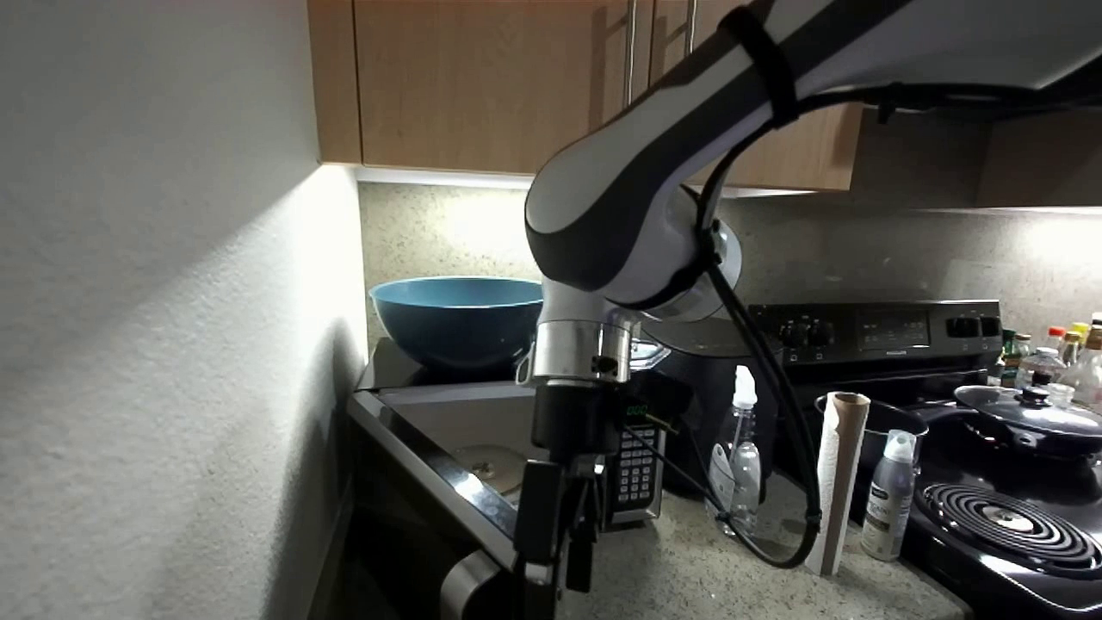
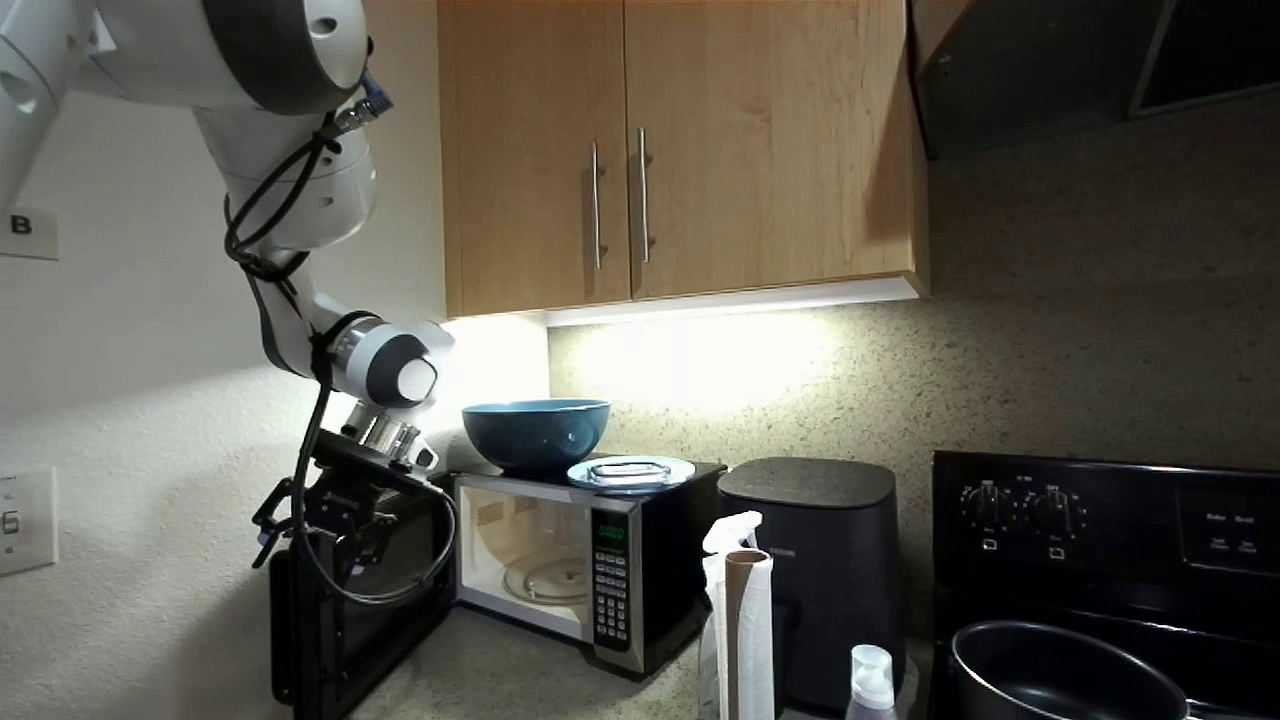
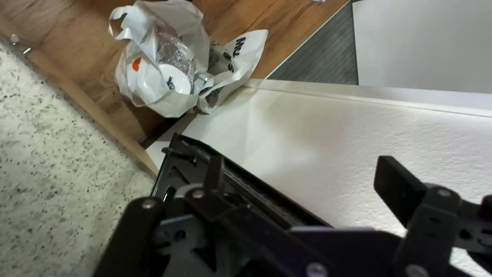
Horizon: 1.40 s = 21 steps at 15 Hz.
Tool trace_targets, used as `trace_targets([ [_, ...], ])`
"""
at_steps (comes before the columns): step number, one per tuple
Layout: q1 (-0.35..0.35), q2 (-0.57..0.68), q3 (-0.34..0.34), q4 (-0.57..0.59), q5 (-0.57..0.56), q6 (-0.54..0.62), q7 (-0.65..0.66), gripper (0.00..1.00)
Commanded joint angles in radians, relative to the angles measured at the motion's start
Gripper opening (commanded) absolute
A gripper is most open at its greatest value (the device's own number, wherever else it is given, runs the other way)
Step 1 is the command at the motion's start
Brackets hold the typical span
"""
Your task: Close the microwave door
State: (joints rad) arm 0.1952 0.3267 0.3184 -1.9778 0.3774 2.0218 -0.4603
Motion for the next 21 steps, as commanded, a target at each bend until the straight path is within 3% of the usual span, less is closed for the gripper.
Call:
trace_targets([
  [1,0.009,0.052,-0.014,0.062,-0.03,-0.05,0.054,1.0],
  [7,-0.002,0.076,-0.007,0.082,-0.005,-0.06,0.019,1.0],
  [8,0.015,0.049,-0.022,0.04,-0.025,0.095,0.038,1.0],
  [9,0.005,0.049,-0.017,0.038,0.001,0.139,0.027,1.0],
  [21,-0.004,-0.068,-0.021,-0.109,0.0,0.353,0.047,1.0],
])
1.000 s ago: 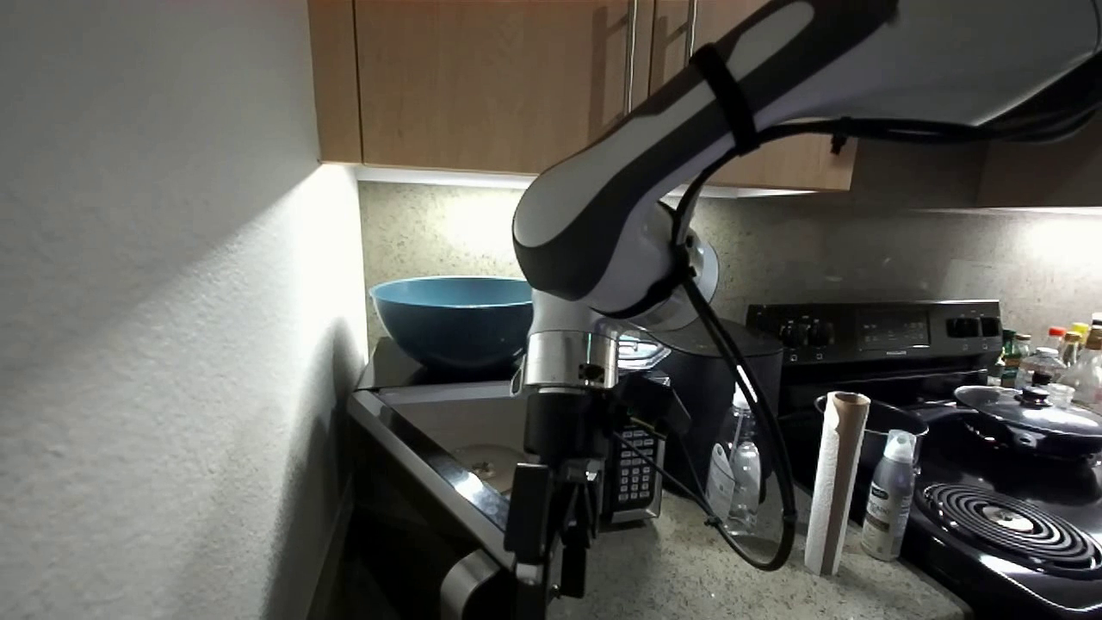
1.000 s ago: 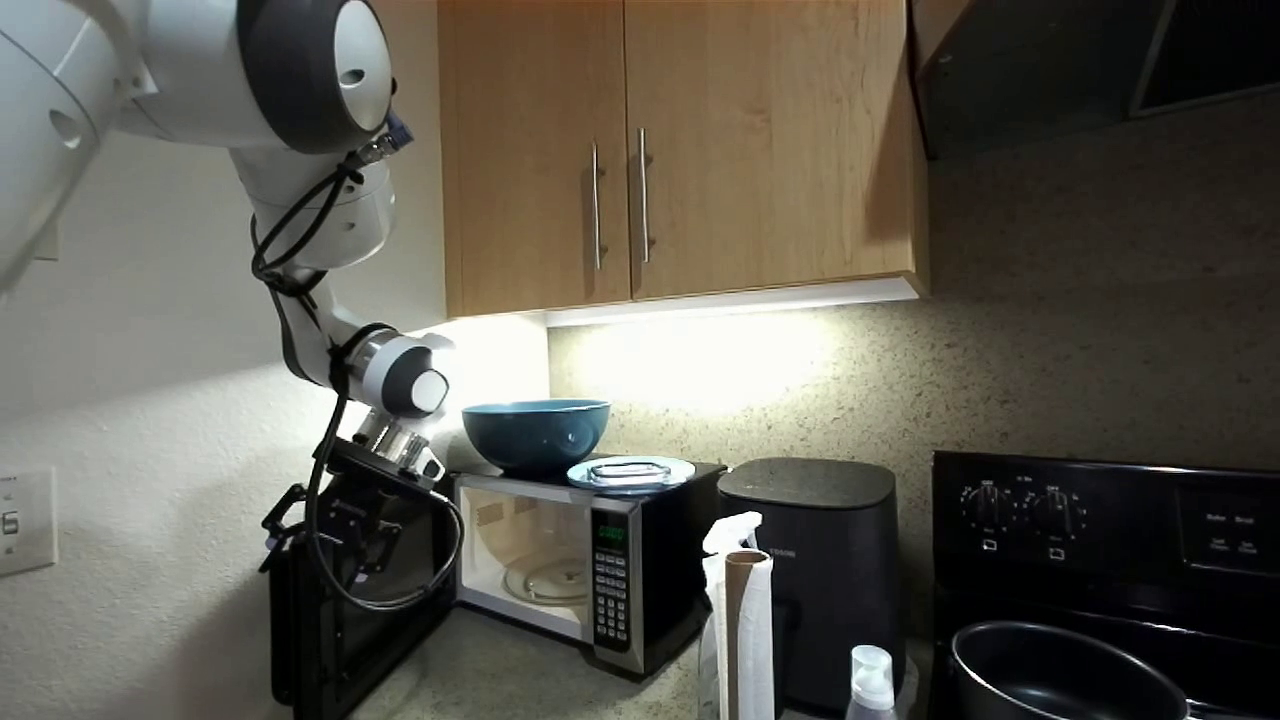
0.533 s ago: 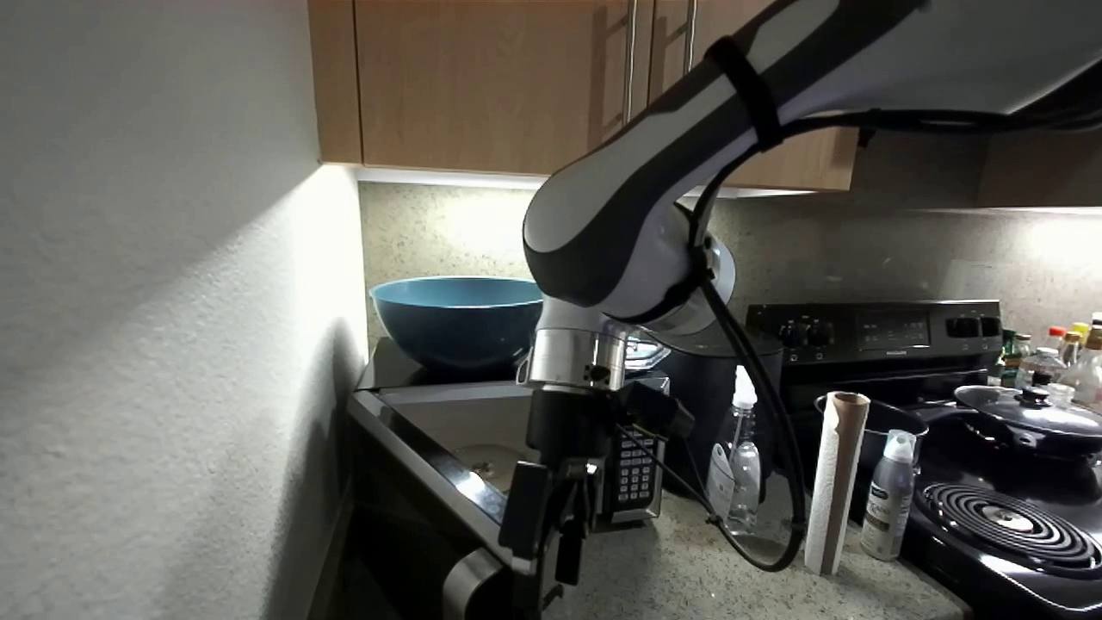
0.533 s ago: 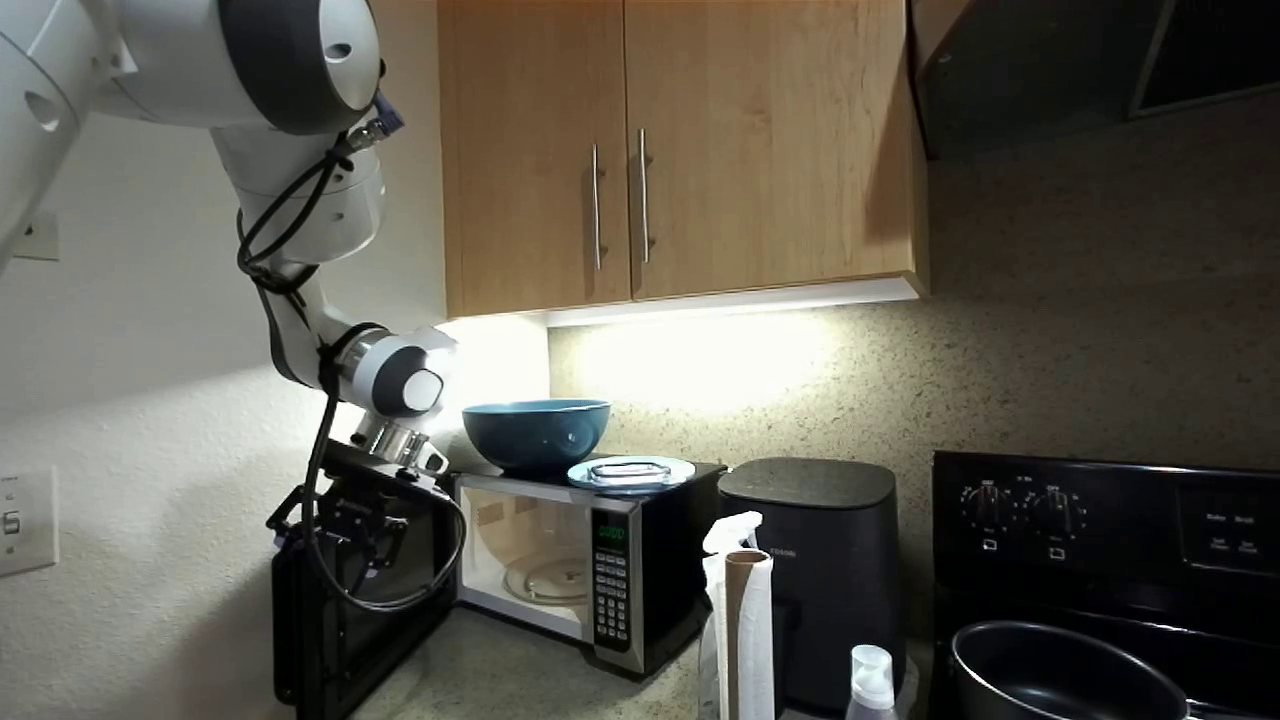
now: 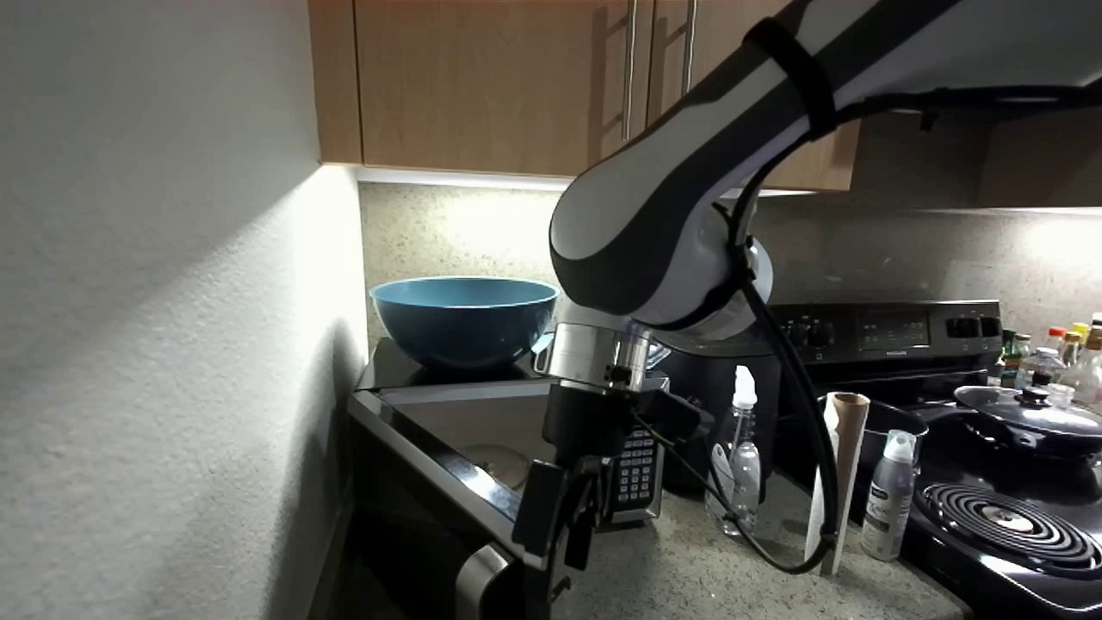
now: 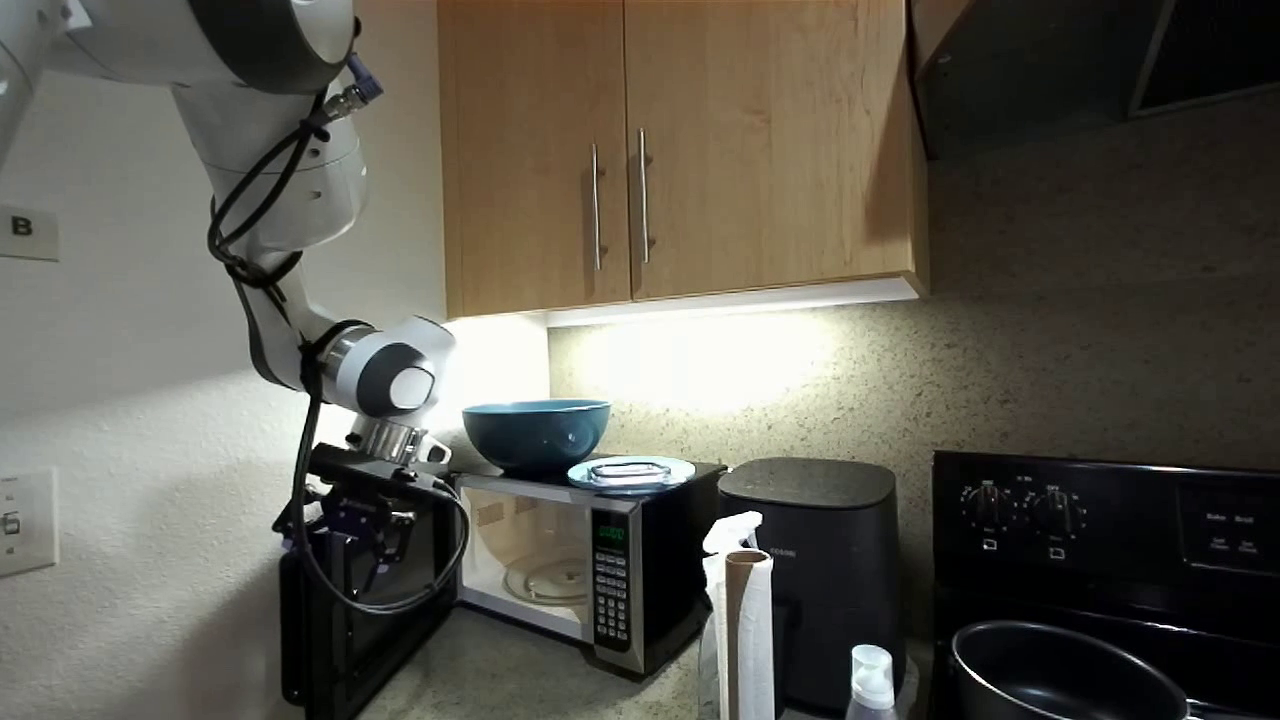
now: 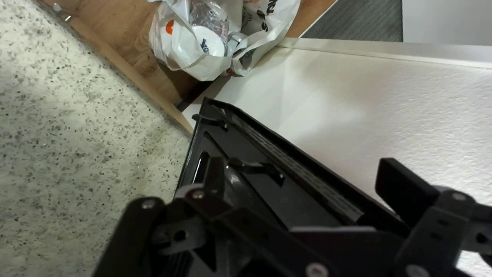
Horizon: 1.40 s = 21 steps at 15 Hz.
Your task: Close the microwave door
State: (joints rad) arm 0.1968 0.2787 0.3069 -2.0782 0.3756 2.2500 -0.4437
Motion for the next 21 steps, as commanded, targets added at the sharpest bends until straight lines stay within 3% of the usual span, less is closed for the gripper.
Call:
trace_targets([
  [1,-0.008,-0.028,-0.009,-0.016,0.01,0.135,0.029,1.0],
  [6,-0.045,-0.099,-0.007,-0.061,0.129,0.114,-0.001,1.0],
  [9,-0.056,-0.121,-0.012,-0.069,0.207,0.184,-0.004,1.0],
  [11,-0.044,-0.134,-0.02,-0.077,0.208,0.308,0.012,1.0],
  [12,-0.047,-0.1,-0.021,-0.046,0.177,0.227,0.004,1.0],
  [18,-0.048,-0.109,-0.021,-0.046,0.179,0.278,0.005,1.0],
  [19,-0.051,-0.102,-0.017,-0.033,0.18,0.199,-0.002,1.0],
  [21,-0.044,-0.097,-0.018,-0.031,0.153,0.145,-0.001,1.0],
])
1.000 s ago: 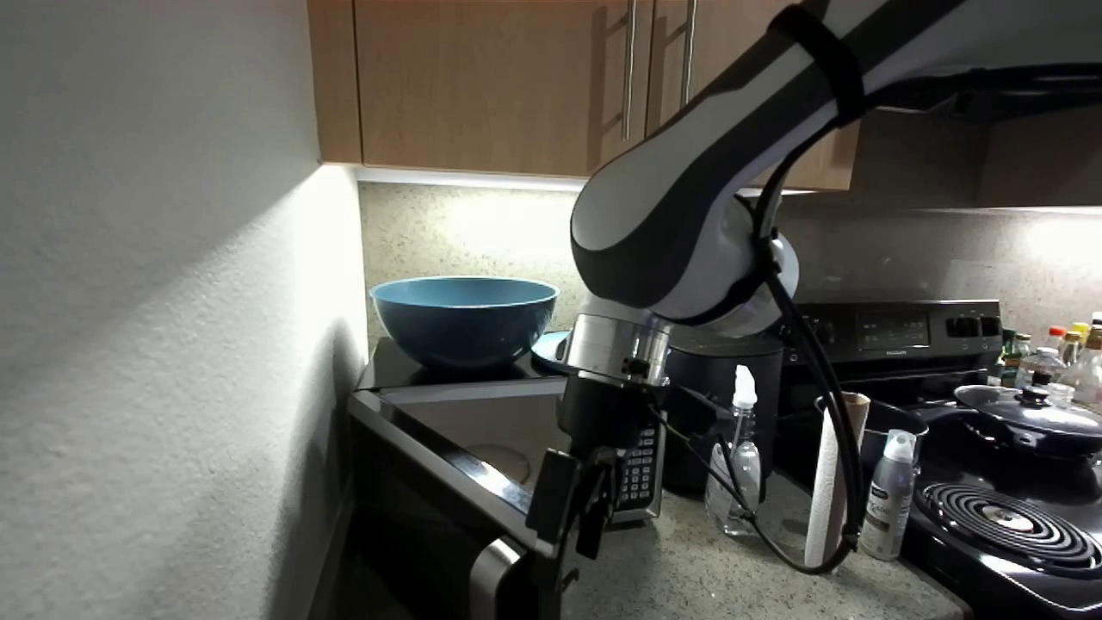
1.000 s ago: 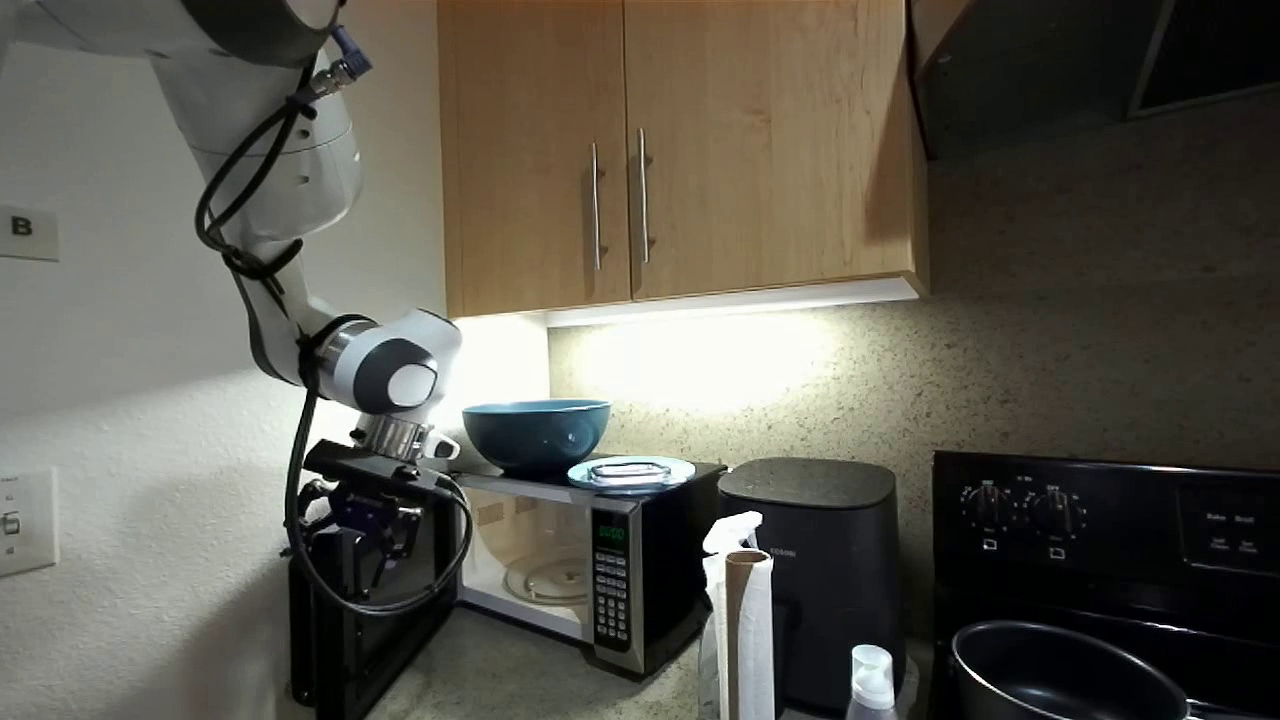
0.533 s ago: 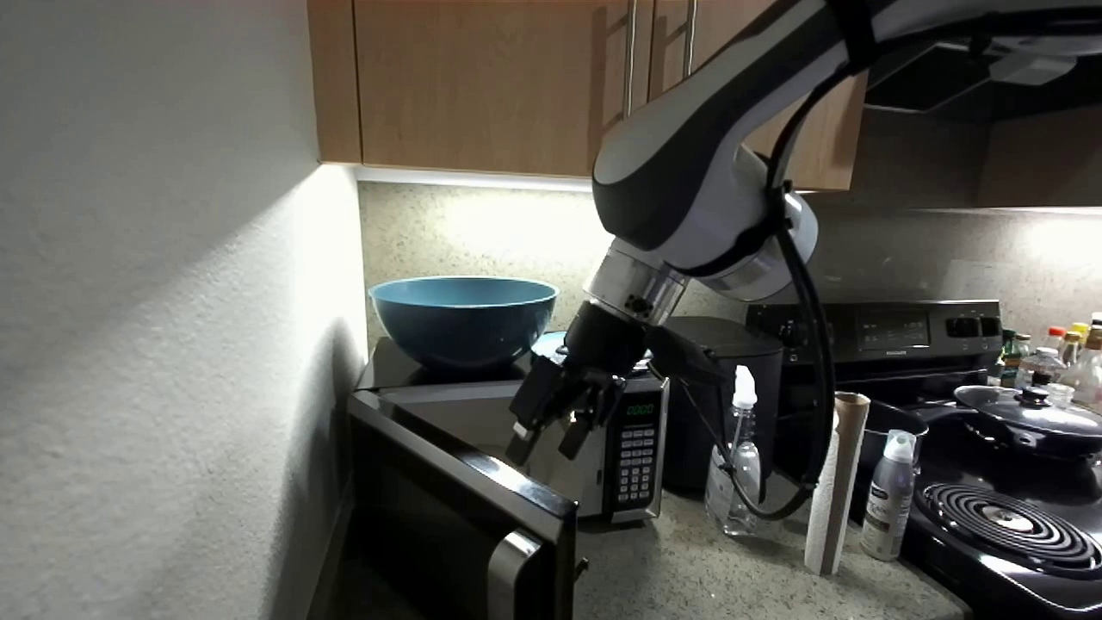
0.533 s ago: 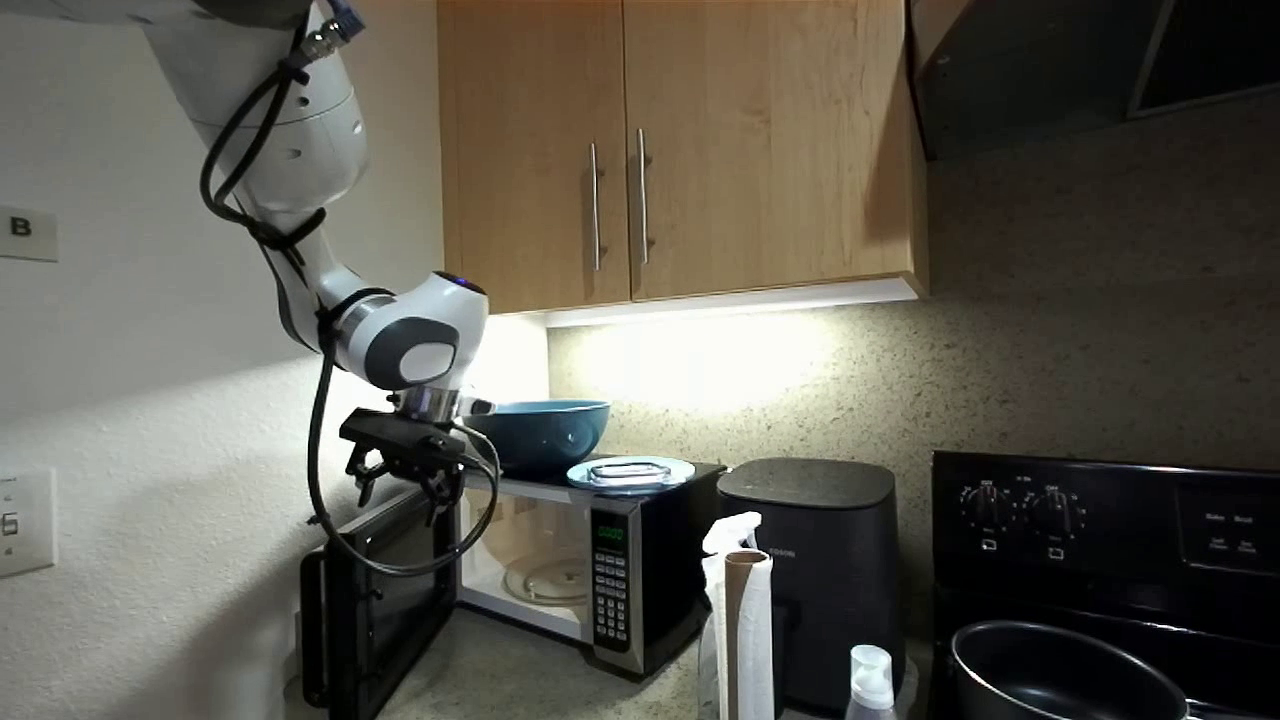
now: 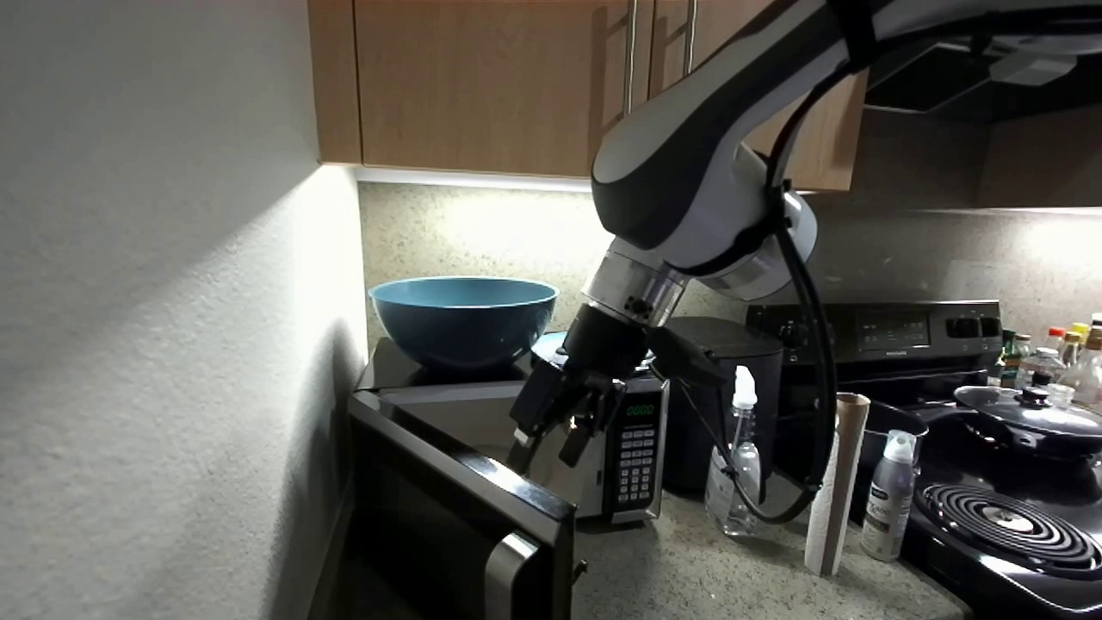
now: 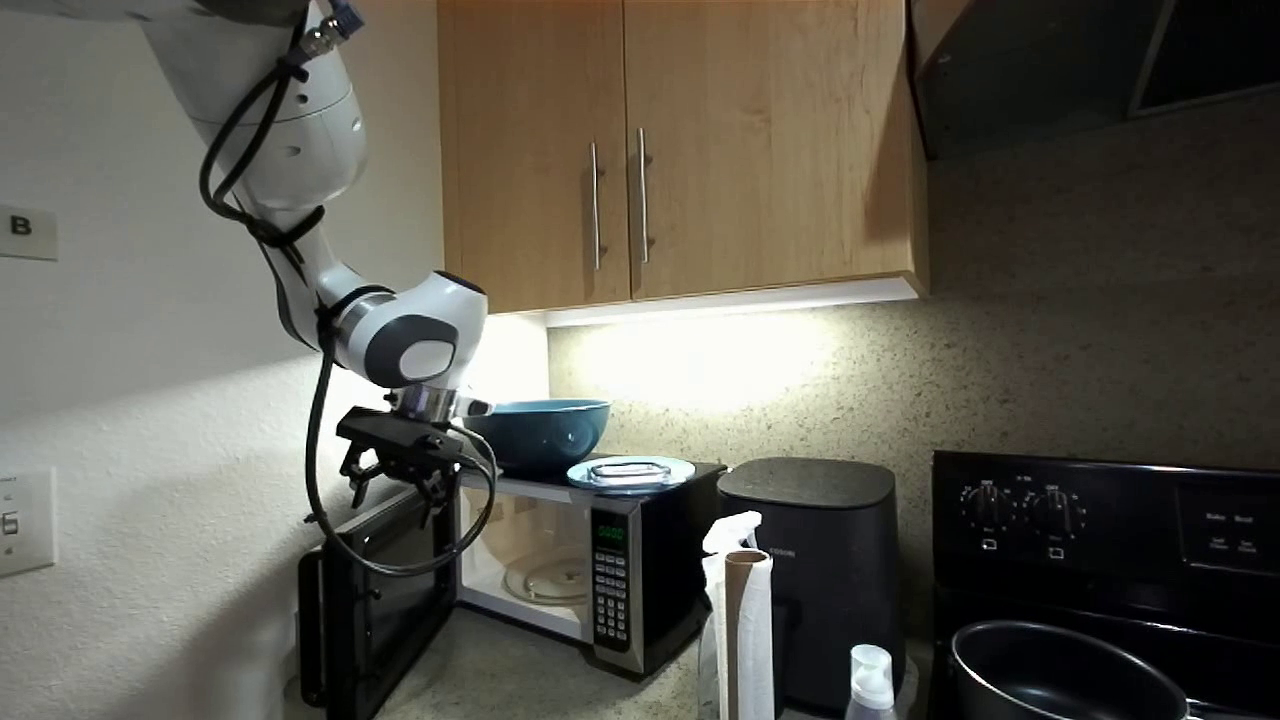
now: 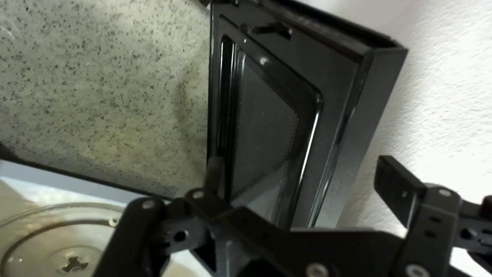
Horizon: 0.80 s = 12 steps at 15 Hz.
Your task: Close the microwave door
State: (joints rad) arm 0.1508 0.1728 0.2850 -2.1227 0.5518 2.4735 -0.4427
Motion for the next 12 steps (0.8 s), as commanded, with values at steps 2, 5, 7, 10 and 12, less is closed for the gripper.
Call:
trace_targets([
  [2,-0.001,0.02,0.01,0.029,-0.008,-0.162,-0.037,1.0],
  [5,0.009,0.019,0.0,0.04,-0.033,-0.212,-0.009,1.0],
  [7,0.025,0.006,-0.014,0.016,-0.089,-0.106,0.036,1.0],
  [10,0.023,0.024,-0.031,0.034,-0.187,-0.124,0.12,1.0],
  [12,0.011,0.02,-0.019,0.031,-0.155,-0.114,0.082,1.0],
])
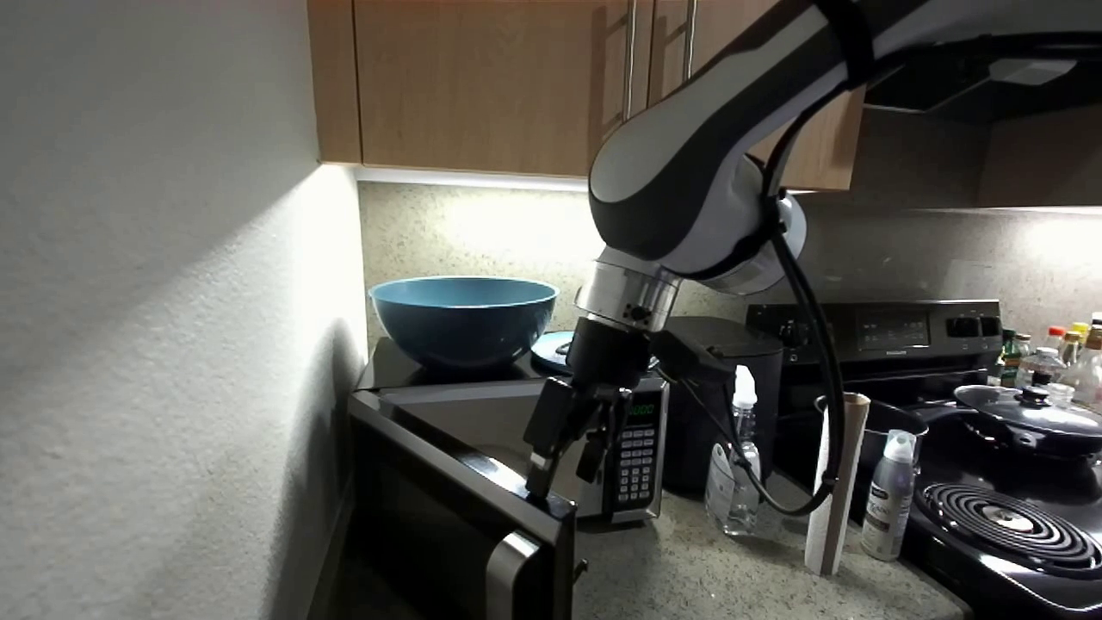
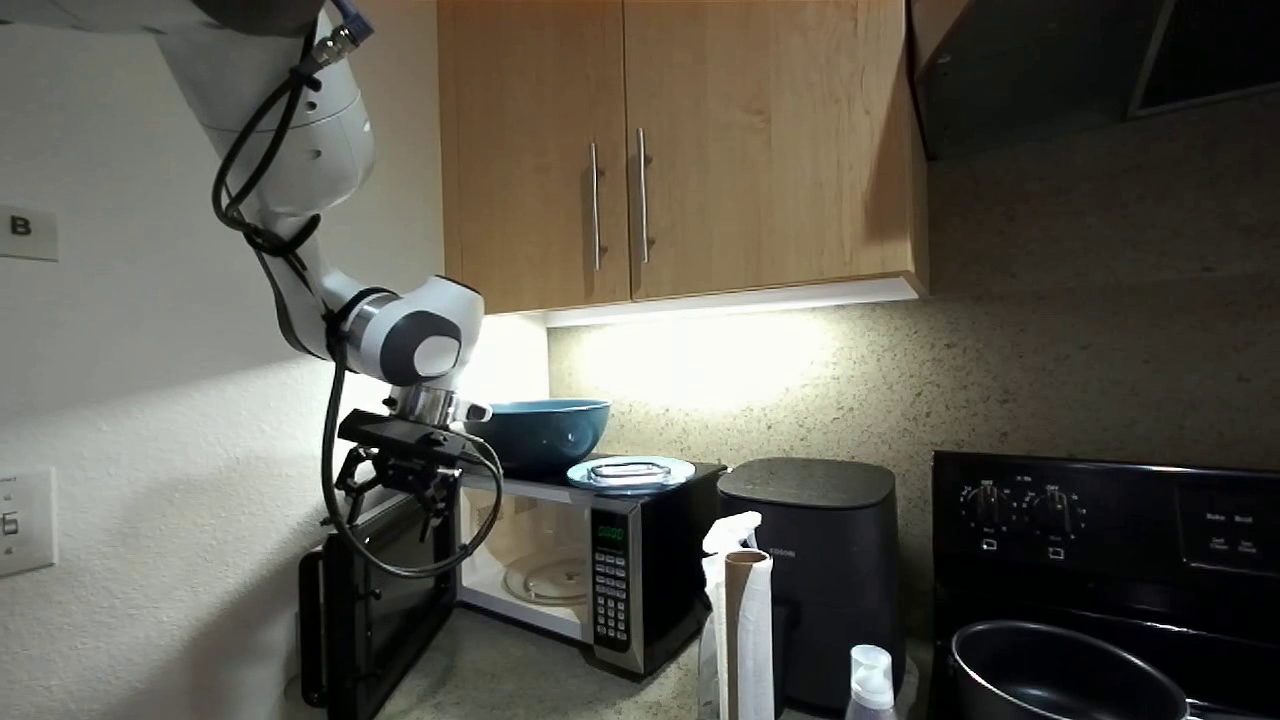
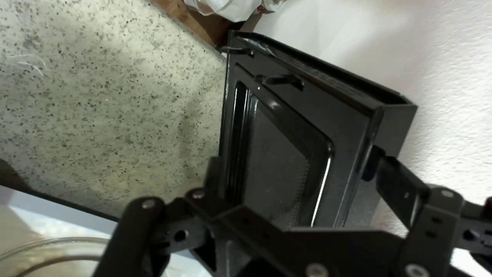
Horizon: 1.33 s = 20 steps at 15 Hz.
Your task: Close the microwave door
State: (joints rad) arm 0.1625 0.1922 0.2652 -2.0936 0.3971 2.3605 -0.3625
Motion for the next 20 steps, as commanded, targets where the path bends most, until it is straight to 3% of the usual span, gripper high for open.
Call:
trace_targets([
  [1,-0.001,0.0,-0.001,0.002,-0.003,-0.002,0.004,1.0],
  [14,0.012,0.056,0.058,0.07,0.016,-0.148,-0.108,1.0],
  [18,0.026,0.082,0.046,0.092,-0.069,-0.271,-0.082,1.0],
  [20,0.058,0.086,0.012,0.073,-0.216,-0.189,0.005,1.0],
])
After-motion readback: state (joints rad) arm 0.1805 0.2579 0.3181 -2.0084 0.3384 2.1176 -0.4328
